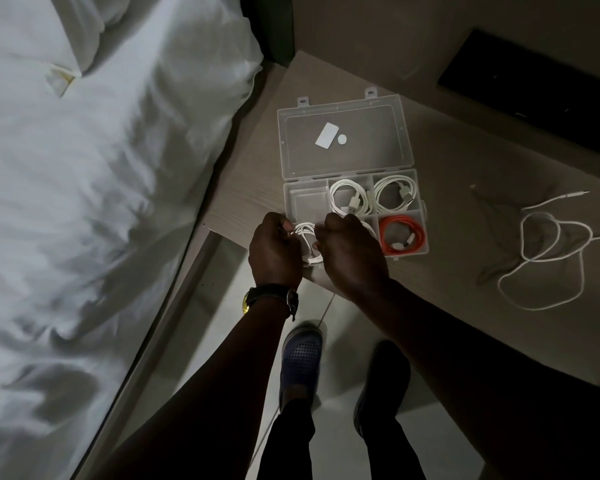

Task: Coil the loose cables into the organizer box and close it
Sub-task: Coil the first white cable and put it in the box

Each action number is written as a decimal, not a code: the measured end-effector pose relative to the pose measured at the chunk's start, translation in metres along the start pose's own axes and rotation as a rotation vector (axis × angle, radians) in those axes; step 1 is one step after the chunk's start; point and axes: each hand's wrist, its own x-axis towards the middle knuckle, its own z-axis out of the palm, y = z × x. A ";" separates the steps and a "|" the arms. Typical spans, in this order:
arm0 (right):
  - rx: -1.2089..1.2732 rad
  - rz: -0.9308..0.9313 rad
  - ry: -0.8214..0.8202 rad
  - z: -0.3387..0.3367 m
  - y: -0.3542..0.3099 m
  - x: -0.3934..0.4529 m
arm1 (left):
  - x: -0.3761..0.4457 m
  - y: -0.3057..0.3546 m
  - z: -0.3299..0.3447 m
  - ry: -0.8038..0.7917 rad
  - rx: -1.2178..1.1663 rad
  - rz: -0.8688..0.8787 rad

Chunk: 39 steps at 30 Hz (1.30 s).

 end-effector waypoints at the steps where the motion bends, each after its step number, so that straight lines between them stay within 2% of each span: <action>1: -0.052 -0.013 -0.008 -0.002 0.000 0.001 | 0.001 -0.001 0.000 -0.003 0.009 0.014; 5: -0.191 -0.112 -0.040 -0.010 -0.002 0.004 | 0.003 -0.003 0.003 -0.023 0.058 0.095; 9: -0.200 -0.190 -0.097 -0.013 0.005 -0.003 | 0.007 -0.008 0.005 -0.041 0.091 0.134; 16: -0.279 -0.083 -0.120 -0.020 0.010 -0.005 | 0.007 -0.019 0.011 -0.050 0.084 0.159; 19: -0.248 -0.082 -0.177 -0.024 -0.002 0.001 | 0.007 -0.020 0.014 -0.050 0.136 0.201; 23: -0.189 -0.006 -0.171 -0.028 0.004 0.009 | 0.013 -0.010 0.016 -0.051 0.205 0.241; 26: -0.118 0.062 -0.161 -0.025 0.013 0.007 | 0.015 -0.008 0.016 -0.074 0.106 0.205; 29: -0.082 0.093 -0.135 -0.019 0.012 0.003 | 0.010 -0.020 0.007 -0.230 -0.140 0.095; 32: -0.067 0.099 -0.116 -0.018 0.008 0.001 | 0.005 -0.032 -0.001 -0.334 -0.286 0.067; 36: -0.090 0.074 -0.126 -0.019 0.006 -0.002 | 0.012 -0.025 0.004 -0.306 -0.245 0.016; 39: -0.108 0.027 -0.096 -0.022 0.006 -0.005 | 0.015 -0.017 0.007 -0.267 -0.113 0.022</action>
